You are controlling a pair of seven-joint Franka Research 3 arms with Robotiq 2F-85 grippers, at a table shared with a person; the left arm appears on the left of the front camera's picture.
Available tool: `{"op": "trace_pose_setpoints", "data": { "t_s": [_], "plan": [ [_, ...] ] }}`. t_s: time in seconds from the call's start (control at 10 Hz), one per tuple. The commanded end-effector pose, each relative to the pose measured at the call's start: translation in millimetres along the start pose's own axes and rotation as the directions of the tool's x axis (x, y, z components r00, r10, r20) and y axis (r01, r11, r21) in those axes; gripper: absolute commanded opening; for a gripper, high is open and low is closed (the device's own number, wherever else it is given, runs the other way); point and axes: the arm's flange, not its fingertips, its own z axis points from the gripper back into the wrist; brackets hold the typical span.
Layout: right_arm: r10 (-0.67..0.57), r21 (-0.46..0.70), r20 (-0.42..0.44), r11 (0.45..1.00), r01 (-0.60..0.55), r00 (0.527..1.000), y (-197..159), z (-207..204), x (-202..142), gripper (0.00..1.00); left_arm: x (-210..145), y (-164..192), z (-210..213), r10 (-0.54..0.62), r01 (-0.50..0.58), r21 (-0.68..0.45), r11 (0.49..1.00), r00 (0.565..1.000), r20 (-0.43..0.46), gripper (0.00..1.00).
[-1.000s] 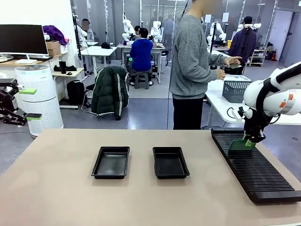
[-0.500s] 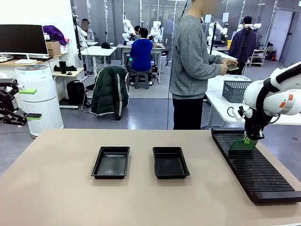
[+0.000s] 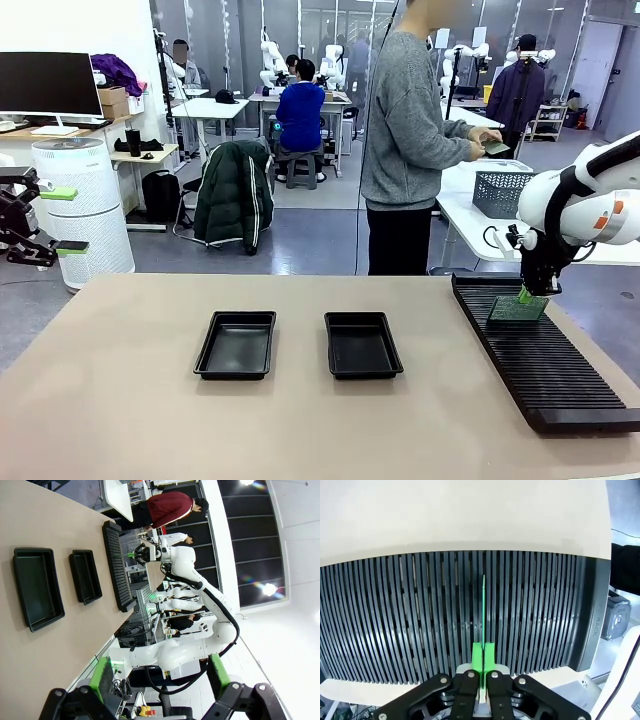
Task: Inspect and transfer BCBs to ESD trays.
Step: Pick up the Blank PCB from the PCB Rack and place it in the left ESD tray.
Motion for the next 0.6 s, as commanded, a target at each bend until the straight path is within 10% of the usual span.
{"op": "trace_pose_setpoints", "data": {
  "t_s": [0.0,0.5],
  "plan": [
    [-0.019,-0.002,0.011,1.0,0.019,1.0,2.8,-4.1,-4.4,0.0,0.3,0.0,1.8,0.0,0.0,-0.002,1.0,1.0,0.003,1.0],
    [0.004,0.035,-0.014,0.999,-0.004,1.0,-6.0,40.2,-3.8,0.0,0.3,0.0,1.8,0.0,0.0,-0.002,1.0,1.0,0.003,1.0]
  ]
}}
